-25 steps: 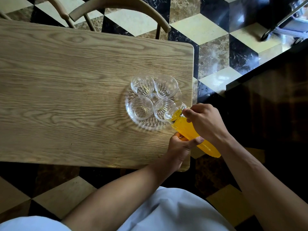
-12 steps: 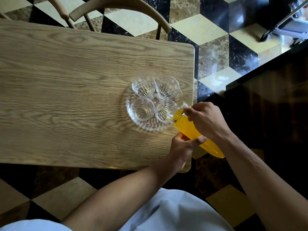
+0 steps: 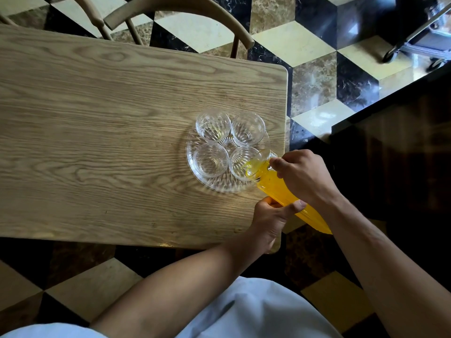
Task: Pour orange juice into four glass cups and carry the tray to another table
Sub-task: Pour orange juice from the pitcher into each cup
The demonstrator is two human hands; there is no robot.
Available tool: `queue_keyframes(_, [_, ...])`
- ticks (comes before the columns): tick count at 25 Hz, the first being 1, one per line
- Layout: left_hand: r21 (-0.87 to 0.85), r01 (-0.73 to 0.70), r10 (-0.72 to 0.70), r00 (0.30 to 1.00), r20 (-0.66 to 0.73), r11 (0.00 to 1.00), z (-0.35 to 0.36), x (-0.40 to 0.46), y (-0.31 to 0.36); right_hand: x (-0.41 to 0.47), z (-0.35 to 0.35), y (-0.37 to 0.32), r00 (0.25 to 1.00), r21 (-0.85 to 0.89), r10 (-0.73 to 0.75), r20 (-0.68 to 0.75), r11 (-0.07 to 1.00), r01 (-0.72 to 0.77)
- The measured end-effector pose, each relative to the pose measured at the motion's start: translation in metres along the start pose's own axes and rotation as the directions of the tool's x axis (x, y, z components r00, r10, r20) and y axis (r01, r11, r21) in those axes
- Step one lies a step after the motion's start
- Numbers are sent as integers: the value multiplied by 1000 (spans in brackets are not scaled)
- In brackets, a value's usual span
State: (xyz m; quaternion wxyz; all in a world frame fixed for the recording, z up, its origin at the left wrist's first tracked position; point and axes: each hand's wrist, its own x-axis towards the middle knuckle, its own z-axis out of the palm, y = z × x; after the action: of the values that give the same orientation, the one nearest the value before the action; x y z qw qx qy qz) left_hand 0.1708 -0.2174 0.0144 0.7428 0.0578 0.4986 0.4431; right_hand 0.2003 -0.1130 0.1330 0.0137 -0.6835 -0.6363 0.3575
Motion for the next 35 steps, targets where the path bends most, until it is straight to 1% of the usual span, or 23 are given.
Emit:
queue_keyframes(7, [-11,-15,15,1000,20,1000,2,-2,2,1,-1,-2,1000,-15,0,-4,1000,0])
queue_keyframes(15, [-12,-2,3,1000,22,1000,4,-3,4,3,-1,-2,1000,-32,-5,-4,999,5])
queue_keyframes(20, [-13,8,-7,1000,27,1000,7,-5,4,3,-2,-3,1000,-31,17,-3,999,-17])
queue_keyframes(25, [-12,30,-30,1000,-3,999,6,-4,2,-1,-3,-4,1000,-36,13,2,999,-13])
queue_keyframes(32, [9,32,-32,999,19,999,7,-8,1,-4,-4,-5,999,-30,39,-1,999,-39])
queue_keyframes(35, [-7,33,-33,999,29,999,8,-8,3,-3,-5,-4,999,-17,43,-4,999,-43])
